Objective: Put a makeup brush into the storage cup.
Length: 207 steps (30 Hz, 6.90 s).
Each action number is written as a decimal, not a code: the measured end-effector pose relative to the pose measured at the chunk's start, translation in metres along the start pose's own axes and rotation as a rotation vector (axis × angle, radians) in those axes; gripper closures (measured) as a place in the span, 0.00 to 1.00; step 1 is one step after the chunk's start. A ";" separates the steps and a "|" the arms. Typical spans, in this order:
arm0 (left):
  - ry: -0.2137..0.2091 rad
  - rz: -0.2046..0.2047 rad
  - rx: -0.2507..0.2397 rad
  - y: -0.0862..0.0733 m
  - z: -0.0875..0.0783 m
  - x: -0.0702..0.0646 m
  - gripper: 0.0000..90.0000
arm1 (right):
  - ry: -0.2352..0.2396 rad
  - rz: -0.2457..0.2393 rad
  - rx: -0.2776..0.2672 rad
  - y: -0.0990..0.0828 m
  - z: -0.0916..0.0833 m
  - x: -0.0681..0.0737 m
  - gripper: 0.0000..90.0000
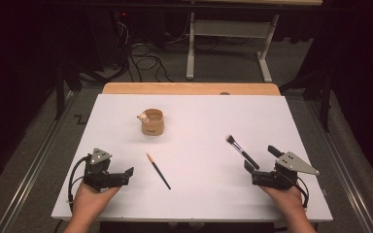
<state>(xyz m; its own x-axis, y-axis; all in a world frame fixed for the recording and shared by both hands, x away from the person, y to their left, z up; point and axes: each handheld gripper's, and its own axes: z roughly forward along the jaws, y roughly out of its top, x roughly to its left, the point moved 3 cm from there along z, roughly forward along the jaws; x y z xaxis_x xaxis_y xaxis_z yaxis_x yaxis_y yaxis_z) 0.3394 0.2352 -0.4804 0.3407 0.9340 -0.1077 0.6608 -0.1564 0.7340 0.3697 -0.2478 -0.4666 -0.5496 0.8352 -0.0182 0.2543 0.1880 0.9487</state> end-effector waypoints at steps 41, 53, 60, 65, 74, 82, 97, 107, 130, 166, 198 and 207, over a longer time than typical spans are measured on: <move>-0.056 0.000 0.265 0.025 0.025 -0.035 0.09 | 0.033 -0.014 -0.008 0.000 0.000 0.005 0.01; -0.068 -0.050 0.283 0.031 0.042 -0.048 0.10 | 0.041 -0.015 0.000 -0.001 0.003 0.008 0.01; -0.073 -0.050 0.297 0.033 0.051 -0.057 0.10 | 0.041 -0.012 0.001 -0.002 0.003 0.008 0.01; -0.071 -0.034 0.302 0.035 0.056 -0.065 0.12 | 0.050 -0.010 0.000 -0.002 0.004 0.010 0.01; -0.058 -0.026 0.321 0.036 0.067 -0.075 0.17 | 0.050 -0.010 -0.002 -0.002 0.004 0.009 0.01; -0.049 -0.033 0.337 0.037 0.072 -0.074 0.19 | 0.050 -0.005 0.002 -0.002 0.004 0.009 0.01; -0.042 -0.003 0.357 0.036 0.074 -0.081 0.29 | 0.051 -0.003 0.001 -0.002 0.004 0.010 0.01; -0.048 0.002 0.361 0.036 0.073 -0.084 0.37 | 0.048 -0.003 -0.002 -0.002 0.003 0.008 0.01; -0.006 0.037 0.356 0.033 0.070 -0.088 0.50 | 0.049 -0.004 -0.005 -0.002 0.003 0.008 0.01; -0.018 0.083 0.401 0.032 0.064 -0.077 0.85 | 0.048 0.015 -0.011 -0.003 0.002 0.005 0.02; -0.060 0.072 0.432 0.034 0.063 -0.070 0.91 | 0.047 0.017 -0.011 -0.003 0.001 0.004 0.02; -0.062 0.076 0.442 0.033 0.059 -0.068 0.88 | 0.045 0.016 -0.013 -0.003 0.000 0.003 0.02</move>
<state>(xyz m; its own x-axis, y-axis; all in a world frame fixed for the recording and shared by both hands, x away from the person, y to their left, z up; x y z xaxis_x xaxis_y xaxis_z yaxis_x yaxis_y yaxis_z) 0.3776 0.1480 -0.4881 0.4297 0.8956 -0.1149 0.8501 -0.3582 0.3860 0.3673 -0.2454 -0.4693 -0.5806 0.8141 0.0103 0.2527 0.1682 0.9528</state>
